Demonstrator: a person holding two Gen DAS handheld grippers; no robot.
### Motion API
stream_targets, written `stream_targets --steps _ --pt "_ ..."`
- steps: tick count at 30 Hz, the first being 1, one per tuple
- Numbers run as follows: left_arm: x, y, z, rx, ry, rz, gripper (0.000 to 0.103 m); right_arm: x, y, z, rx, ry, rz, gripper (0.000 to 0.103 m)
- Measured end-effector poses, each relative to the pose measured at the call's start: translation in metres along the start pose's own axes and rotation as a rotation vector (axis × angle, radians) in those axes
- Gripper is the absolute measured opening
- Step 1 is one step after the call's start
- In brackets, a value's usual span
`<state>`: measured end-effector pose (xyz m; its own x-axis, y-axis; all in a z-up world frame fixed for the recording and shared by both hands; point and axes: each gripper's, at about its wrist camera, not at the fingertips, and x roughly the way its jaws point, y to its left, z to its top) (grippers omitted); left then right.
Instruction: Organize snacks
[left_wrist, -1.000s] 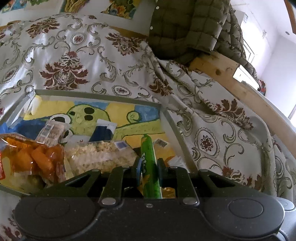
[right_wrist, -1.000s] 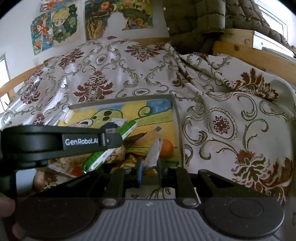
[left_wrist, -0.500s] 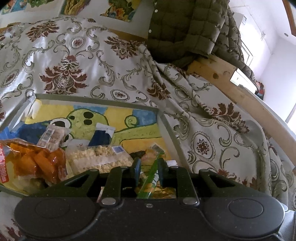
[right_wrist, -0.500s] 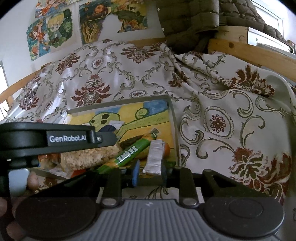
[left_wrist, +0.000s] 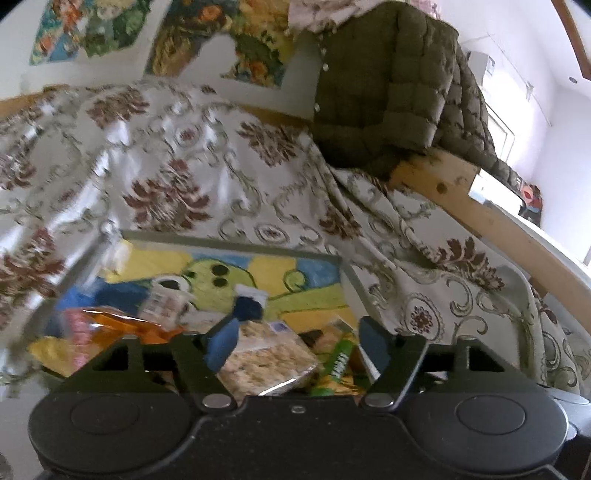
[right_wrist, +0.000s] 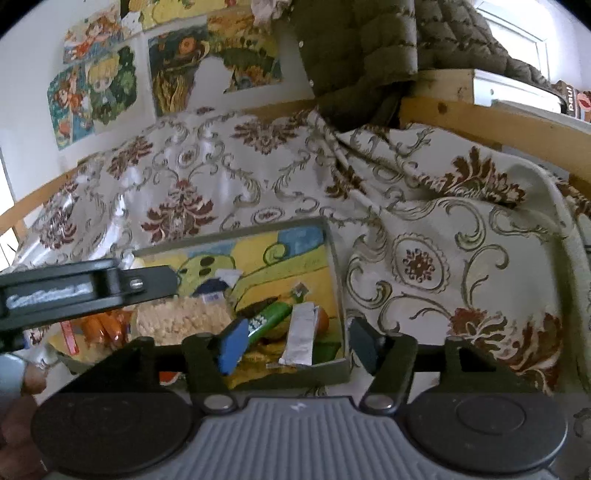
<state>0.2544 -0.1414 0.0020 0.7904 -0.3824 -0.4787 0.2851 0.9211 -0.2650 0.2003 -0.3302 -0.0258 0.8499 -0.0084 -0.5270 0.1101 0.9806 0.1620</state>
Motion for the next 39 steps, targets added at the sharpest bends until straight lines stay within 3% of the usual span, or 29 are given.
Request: stream_targets --steps 4,8,18,39 --pt "-0.024 0.005 0.001 -0.007 -0.042 0.055 0.083 -0.016 -0.002 -0.001 0.014 -0.043 -0.002 0.078" --pt "-0.051 0.008 -0.002 0.000 -0.092 0.091 0.096 -0.035 -0.002 0.000 0.021 -0.104 0.007 0.087" --pt "-0.107 0.009 -0.015 0.002 -0.140 0.158 0.102 -0.081 -0.004 -0.006 0.034 -0.231 0.046 0.101" --pt "-0.219 0.027 -0.077 0.040 -0.183 0.340 0.102 -0.162 0.027 -0.059 -0.034 -0.221 0.041 0.103"
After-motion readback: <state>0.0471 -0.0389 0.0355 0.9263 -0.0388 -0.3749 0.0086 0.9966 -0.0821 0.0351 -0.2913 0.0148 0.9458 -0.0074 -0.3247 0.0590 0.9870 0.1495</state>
